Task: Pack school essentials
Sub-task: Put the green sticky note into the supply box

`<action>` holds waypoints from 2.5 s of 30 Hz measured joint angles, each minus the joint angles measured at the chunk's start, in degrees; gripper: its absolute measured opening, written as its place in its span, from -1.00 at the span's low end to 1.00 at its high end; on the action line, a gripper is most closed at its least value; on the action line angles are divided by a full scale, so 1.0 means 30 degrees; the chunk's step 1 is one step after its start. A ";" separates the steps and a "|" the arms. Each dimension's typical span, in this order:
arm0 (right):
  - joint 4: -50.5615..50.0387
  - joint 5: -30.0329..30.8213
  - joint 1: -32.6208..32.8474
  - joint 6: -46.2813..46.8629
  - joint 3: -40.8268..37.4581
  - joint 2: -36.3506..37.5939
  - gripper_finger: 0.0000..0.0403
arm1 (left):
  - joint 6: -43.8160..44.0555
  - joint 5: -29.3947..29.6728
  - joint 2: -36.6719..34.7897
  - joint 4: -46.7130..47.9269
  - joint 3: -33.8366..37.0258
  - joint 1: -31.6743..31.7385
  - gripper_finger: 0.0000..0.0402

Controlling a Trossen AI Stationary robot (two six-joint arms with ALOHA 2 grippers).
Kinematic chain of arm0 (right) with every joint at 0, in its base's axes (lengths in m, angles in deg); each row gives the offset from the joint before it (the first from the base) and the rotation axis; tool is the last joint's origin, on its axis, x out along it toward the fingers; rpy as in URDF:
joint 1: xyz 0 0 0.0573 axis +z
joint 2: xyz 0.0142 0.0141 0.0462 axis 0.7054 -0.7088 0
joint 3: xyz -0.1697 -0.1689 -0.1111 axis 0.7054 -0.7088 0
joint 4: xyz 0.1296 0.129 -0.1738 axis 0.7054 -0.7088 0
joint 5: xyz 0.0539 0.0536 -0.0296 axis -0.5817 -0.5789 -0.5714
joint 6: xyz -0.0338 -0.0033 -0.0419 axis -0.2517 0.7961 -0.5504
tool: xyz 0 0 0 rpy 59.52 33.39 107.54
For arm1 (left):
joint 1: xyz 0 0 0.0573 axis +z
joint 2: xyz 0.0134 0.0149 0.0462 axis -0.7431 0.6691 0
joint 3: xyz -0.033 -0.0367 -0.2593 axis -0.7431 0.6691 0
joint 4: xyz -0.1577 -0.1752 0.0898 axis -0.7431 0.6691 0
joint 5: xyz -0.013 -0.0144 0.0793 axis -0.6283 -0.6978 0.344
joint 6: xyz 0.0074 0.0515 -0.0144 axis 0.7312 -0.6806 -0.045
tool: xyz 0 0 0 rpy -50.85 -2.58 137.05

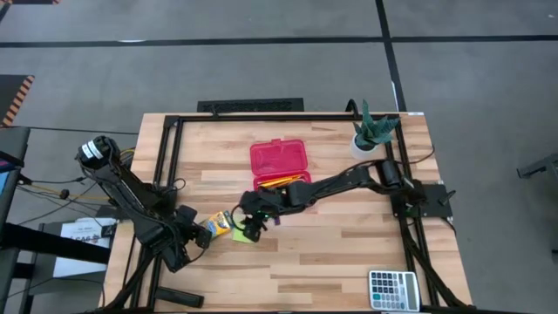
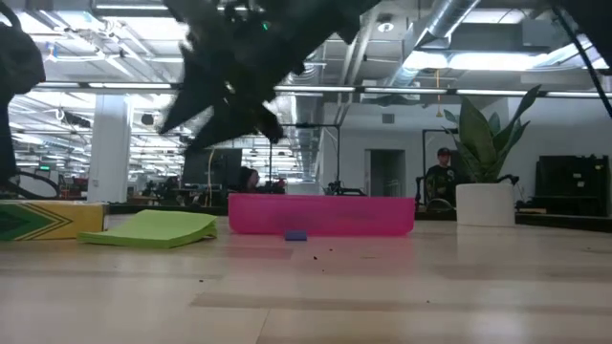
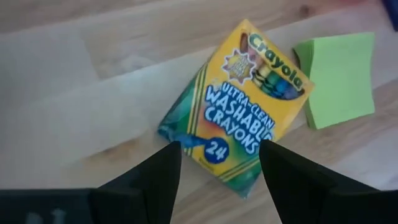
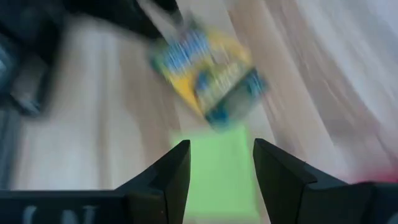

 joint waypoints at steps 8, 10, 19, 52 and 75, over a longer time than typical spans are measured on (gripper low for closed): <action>-0.3330 -0.0030 0.0047 -0.0467 0.0632 -0.0810 -0.10 | -0.2292 0.1212 0.0296 -0.1353 0.0195 0.0646 0.05; -0.3994 -0.0036 0.0332 -0.0524 0.0638 -0.0795 -0.10 | -0.3700 0.1177 0.0762 -0.2430 0.0195 0.1051 0.05; -0.6570 0.0028 0.1845 -0.0616 0.0609 0.0639 -0.10 | -0.8804 0.0835 0.3855 -0.9210 -0.0515 0.2733 0.05; -1.9603 0.6616 1.0270 1.3445 -0.3134 0.6636 -0.10 | -2.9727 -0.4494 0.5032 -0.7359 -0.6974 1.2057 -0.02; -1.9421 0.6614 1.7647 2.8276 -0.8950 1.1102 -0.10 | -3.4845 -0.7770 0.8486 -0.8486 -0.6996 1.3019 0.08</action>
